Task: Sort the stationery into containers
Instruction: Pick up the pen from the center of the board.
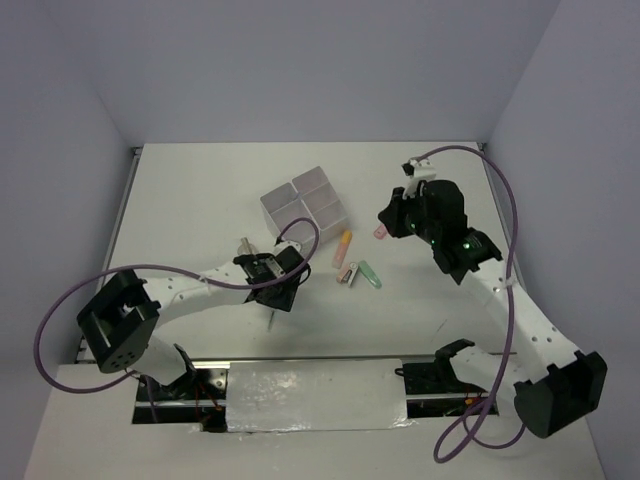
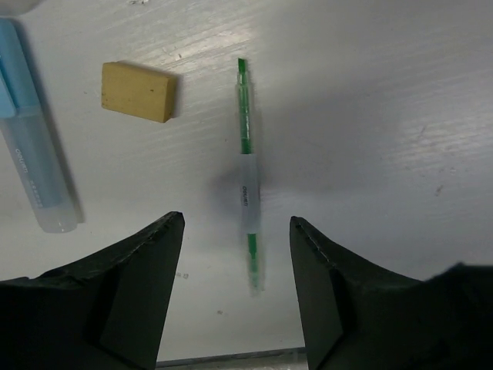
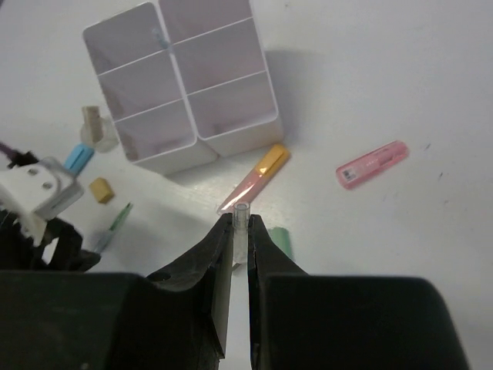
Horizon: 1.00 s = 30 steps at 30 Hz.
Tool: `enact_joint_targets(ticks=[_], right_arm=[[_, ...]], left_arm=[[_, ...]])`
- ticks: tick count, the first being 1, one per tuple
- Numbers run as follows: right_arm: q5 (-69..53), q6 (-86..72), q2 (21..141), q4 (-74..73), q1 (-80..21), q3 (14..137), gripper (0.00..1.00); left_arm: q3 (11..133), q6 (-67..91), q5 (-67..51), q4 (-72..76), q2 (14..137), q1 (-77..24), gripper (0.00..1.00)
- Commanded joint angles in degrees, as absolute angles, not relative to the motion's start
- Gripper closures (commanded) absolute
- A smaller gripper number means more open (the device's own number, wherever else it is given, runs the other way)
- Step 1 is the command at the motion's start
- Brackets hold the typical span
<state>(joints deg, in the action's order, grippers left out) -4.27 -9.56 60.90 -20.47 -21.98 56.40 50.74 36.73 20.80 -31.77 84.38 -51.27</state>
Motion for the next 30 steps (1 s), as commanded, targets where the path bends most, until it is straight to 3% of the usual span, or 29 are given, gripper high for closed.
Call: enact_joint_targets(ticks=[1, 9, 20, 25, 27, 30], right_arm=[[-8.52, -13.27, 55.39, -17.84, -22.50, 52.92, 0.97], [-9.84, -13.62, 50.89, -19.51, -22.76, 51.42, 0.98], [-11.07, -15.47, 51.77, -18.90, -23.12, 51.33, 1.00], [-13.27, -16.43, 51.33, -17.23, -23.29, 50.45, 1.00], [-13.62, -17.31, 51.15, -16.09, -23.38, 49.84, 1.00], [-14.24, -19.85, 50.01, -13.03, -23.38, 47.91, 1.00]], left_arm=[[52.91, 37.53, 22.42, -31.20, 85.08, -49.40, 0.31], [49.22, 35.42, 14.51, -26.55, 85.78, -45.18, 0.46], [44.74, 35.59, 10.19, -22.76, 87.18, -45.18, 0.52], [43.77, 36.82, 10.54, -22.33, 91.93, -45.44, 0.79], [44.12, 37.35, 11.33, -22.85, 93.25, -46.14, 0.96], [45.26, 37.53, 12.74, -23.55, 93.70, -47.81, 1.00]])
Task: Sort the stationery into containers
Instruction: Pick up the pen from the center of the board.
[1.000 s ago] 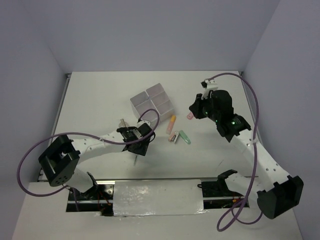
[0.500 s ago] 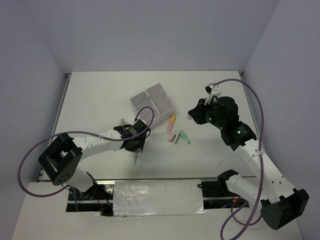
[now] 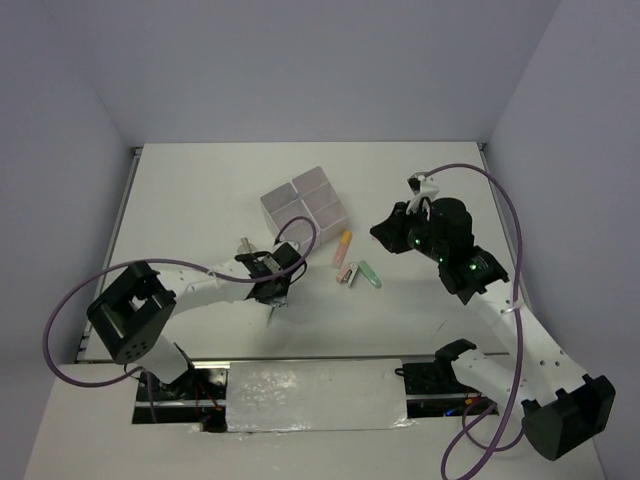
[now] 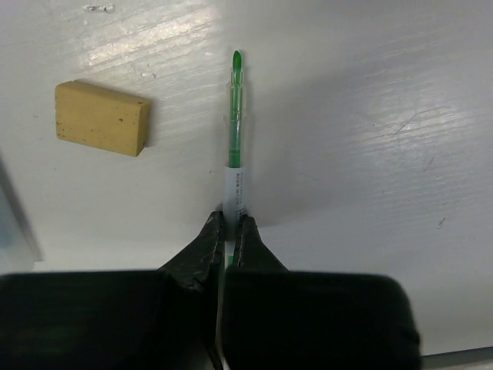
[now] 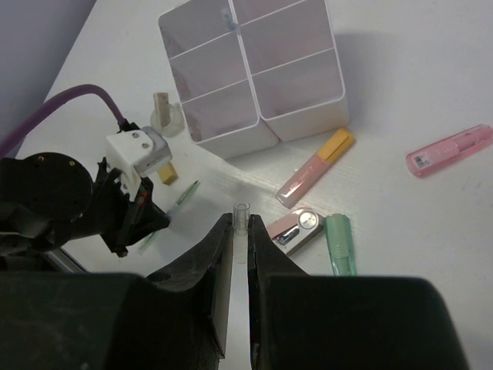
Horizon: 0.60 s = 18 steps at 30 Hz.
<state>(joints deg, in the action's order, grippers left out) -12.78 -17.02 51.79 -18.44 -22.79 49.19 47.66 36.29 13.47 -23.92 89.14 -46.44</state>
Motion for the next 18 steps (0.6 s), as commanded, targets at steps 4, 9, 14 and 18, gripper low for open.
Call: enact_joint_targets(ticks=[4, 9, 14, 18], right_arm=[[-15.20, -25.56, 47.20, -4.07, -23.47, 42.82, 1.00], [-11.79, -34.00, 42.90, 10.42, -25.57, 34.81, 1.00], [-0.90, -37.61, 37.54, 21.69, -34.77, 28.93, 1.00], [5.09, -34.11, 38.49, 36.43, -44.43, 26.54, 1.00]], left_arm=[[46.14, 36.74, 11.25, -21.19, 88.78, -50.36, 1.00], [44.13, 37.79, 6.61, -9.63, 73.35, -53.00, 1.00], [36.49, 40.69, 2.55, 7.27, 59.79, -53.79, 1.00], [32.35, 42.71, 0.44, 17.21, 52.58, -53.88, 1.00]])
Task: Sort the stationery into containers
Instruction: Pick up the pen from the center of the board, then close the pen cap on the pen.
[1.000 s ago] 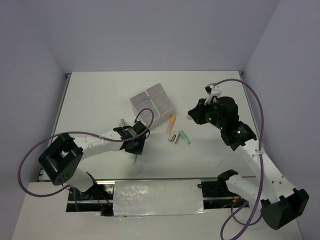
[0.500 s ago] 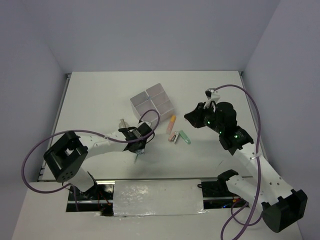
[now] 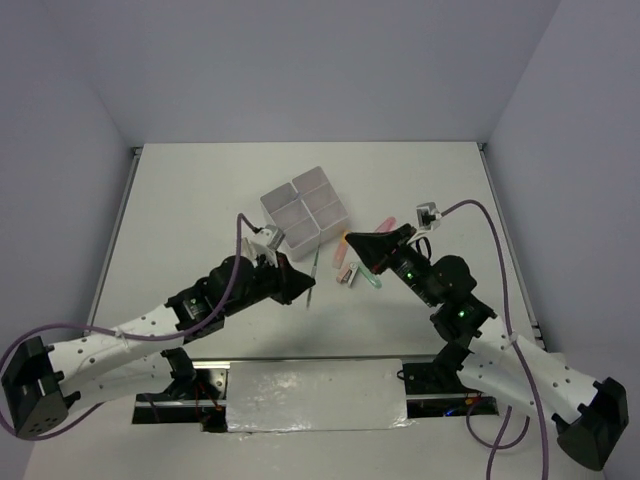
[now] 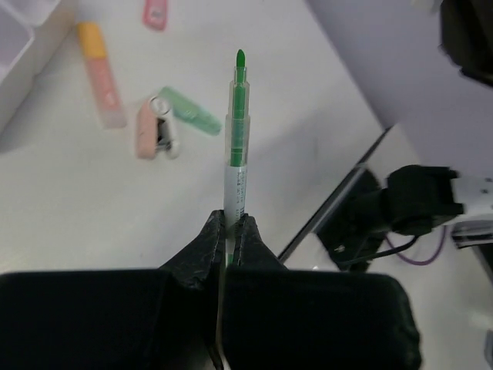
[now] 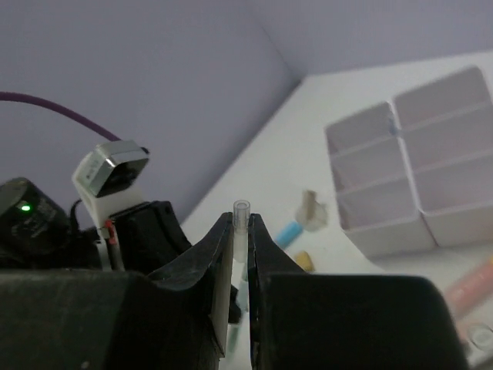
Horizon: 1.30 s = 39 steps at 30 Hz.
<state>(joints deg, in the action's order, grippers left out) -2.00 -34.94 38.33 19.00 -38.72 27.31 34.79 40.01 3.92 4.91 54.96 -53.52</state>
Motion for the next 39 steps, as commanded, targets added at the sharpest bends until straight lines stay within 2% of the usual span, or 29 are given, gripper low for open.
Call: enact_joint_targets(ticks=[1, 6, 14, 39], right_arm=[[7.27, -33.32, 39.89, 38.48, -46.56, 26.46, 1.00], [13.00, -31.29, 43.06, 48.50, -55.00, 26.19, 1.00], [17.31, -29.18, 45.70, 43.09, -58.27, 29.70, 1.00], [11.51, -30.06, 47.28, 42.19, -60.03, 30.41, 1.00]], left_arm=[[30.69, 43.24, -1.47, 21.84, 51.86, -53.96, 1.00], [25.59, 44.64, -5.97, 32.07, 47.99, -53.96, 1.00], [21.28, 43.60, -10.19, 37.70, 43.08, -54.05, 1.00], [22.50, 38.76, -11.08, 32.78, 39.11, -54.05, 1.00]])
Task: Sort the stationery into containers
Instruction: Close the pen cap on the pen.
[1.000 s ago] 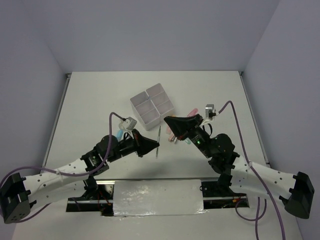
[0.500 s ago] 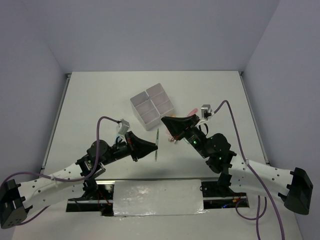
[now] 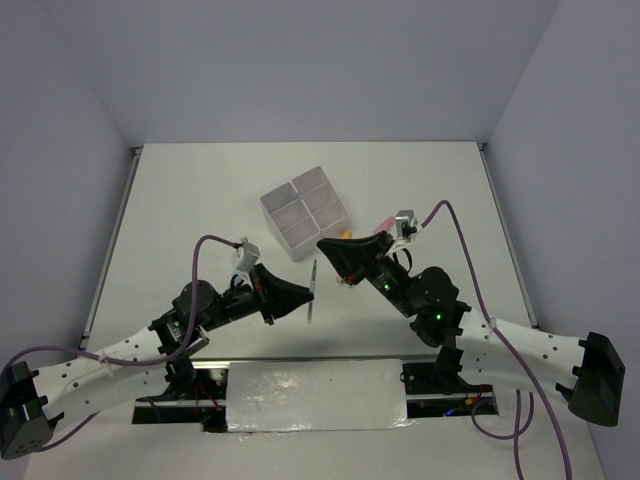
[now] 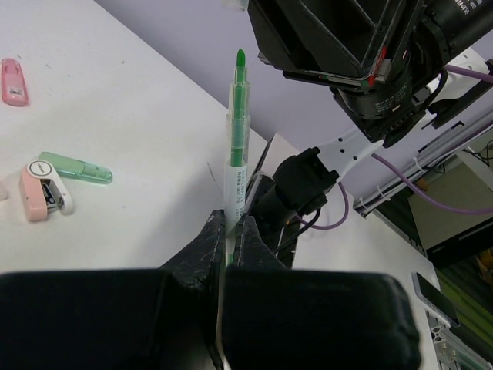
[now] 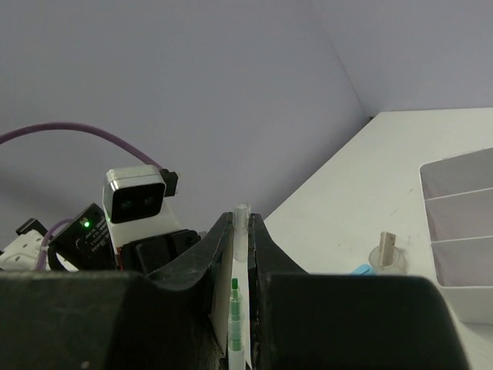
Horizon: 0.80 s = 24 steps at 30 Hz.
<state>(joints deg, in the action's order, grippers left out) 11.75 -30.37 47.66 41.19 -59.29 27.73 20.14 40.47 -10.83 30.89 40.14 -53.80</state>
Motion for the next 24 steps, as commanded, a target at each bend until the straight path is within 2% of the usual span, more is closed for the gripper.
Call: enact_joint_targets(ticks=[1, 24], right_arm=[[11.51, -30.06, 47.37, 42.36, -60.03, 30.24, 1.00], [11.16, -28.13, 48.25, 37.97, -62.05, 32.25, 1.00]], left_arm=[[22.59, 38.67, -10.99, 32.70, 38.85, -54.05, 1.00], [23.20, 37.18, -8.88, 29.71, 37.62, -54.05, 1.00]])
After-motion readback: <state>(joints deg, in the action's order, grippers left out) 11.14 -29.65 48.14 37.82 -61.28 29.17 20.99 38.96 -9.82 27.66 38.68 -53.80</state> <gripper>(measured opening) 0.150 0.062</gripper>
